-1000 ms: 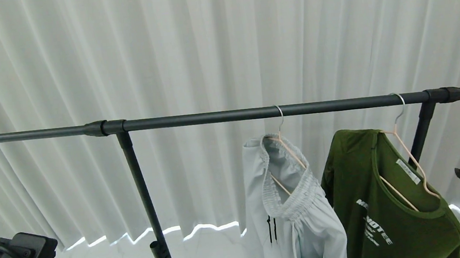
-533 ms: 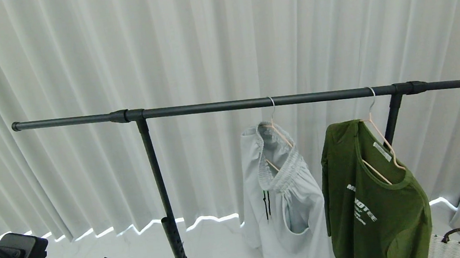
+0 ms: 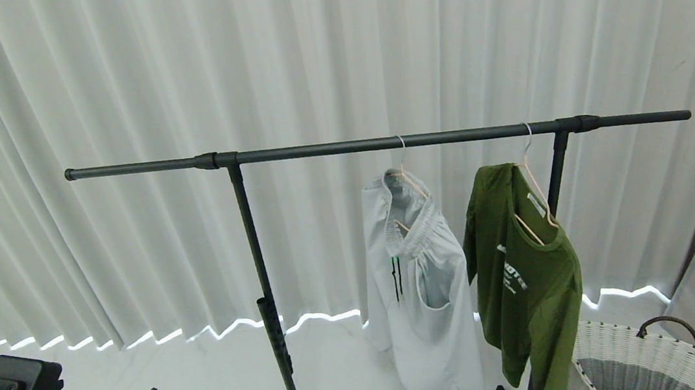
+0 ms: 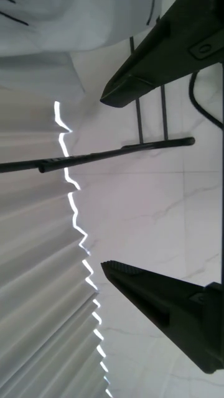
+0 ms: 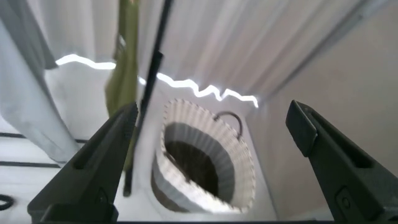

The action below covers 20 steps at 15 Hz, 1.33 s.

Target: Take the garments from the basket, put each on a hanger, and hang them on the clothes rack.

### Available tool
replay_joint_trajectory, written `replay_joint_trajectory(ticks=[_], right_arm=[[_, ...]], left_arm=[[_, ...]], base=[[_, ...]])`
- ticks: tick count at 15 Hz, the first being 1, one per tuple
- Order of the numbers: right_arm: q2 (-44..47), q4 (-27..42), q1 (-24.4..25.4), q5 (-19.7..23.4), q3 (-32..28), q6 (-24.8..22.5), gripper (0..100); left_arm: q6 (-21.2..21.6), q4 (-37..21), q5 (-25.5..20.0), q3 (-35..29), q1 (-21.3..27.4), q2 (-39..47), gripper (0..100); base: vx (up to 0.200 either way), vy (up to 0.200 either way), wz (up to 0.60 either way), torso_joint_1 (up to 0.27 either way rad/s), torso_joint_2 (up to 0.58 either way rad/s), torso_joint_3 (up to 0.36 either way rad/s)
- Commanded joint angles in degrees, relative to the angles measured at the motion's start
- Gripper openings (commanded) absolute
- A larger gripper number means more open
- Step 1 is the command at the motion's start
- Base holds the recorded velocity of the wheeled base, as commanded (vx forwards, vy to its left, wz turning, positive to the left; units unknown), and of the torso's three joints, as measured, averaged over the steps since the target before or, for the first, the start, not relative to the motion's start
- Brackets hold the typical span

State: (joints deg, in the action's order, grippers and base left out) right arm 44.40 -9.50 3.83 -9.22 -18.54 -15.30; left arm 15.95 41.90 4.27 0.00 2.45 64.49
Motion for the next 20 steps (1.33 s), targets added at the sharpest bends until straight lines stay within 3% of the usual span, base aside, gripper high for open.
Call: replay_joint_trajectory(ticks=[1, 3, 4, 9, 10, 11, 14, 18, 20], right_arm=[[-3.09, 0.0, -1.37, -1.24, 2.46, -0.08, 100], [-6.34, 0.18, -3.04, -2.47, 4.39, -0.08, 100], [-8.8, 0.62, -4.27, -3.0, 5.71, -0.17, 100], [-22.95, 10.38, -4.79, -3.09, 8.7, -2.1, 100], [-28.58, 13.72, -4.88, -3.09, 9.84, -2.72, 100], [-33.5, 16.7, -4.88, -3.35, 10.81, -2.81, 100], [-42.03, 21.27, -4.79, -8.71, 11.42, -2.81, 100], [-44.22, 21.27, -4.09, -9.07, 11.42, -2.98, 100], [-44.22, 21.27, -4.09, -9.07, 11.42, -2.98, 100]], left_arm=[[0.05, -0.85, 0.04, 0.0, 0.01, -2.09, 100], [0.14, -3.14, 0.13, 0.0, 0.01, -5.95, 100], [0.23, -6.92, 0.92, 0.0, 0.01, -10.44, 100], [1.81, -31.26, 4.87, -2.02, -0.17, -32.14, 100], [1.54, -38.47, 5.23, -3.34, -1.48, -37.24, 100], [1.37, -41.46, 5.23, -3.6, -3.42, -40.41, 100], [-0.12, -42.43, 4.87, -1.85, -10.1, -46.73, 100], [-1.71, -42.43, 1.8, -1.67, -7.55, -57.98, 100], [-1.88, -42.34, 0.74, -1.58, -7.02, -59.21, 100]], base=[[0.0, 0.0, 0.0, 0.0, 0.0, 0.0], [0.0, 0.0, 0.0, 0.0, 0.0, 0.0], [0.0, 0.0, 0.0, 0.0, 0.0, 0.0], [0.0, 0.0, 0.0, 0.0, 0.0, 0.0], [0.0, 0.0, 0.0, 0.0, 0.0, 0.0], [0.0, 0.0, 0.0, 0.0, 0.0, 0.0], [0.0, 0.0, 0.0, 0.0, 0.0, 0.0], [0.0, 0.0, 0.0, 0.0, 0.0, 0.0], [0.0, 0.0, 0.0, 0.0, 0.0, 0.0]])
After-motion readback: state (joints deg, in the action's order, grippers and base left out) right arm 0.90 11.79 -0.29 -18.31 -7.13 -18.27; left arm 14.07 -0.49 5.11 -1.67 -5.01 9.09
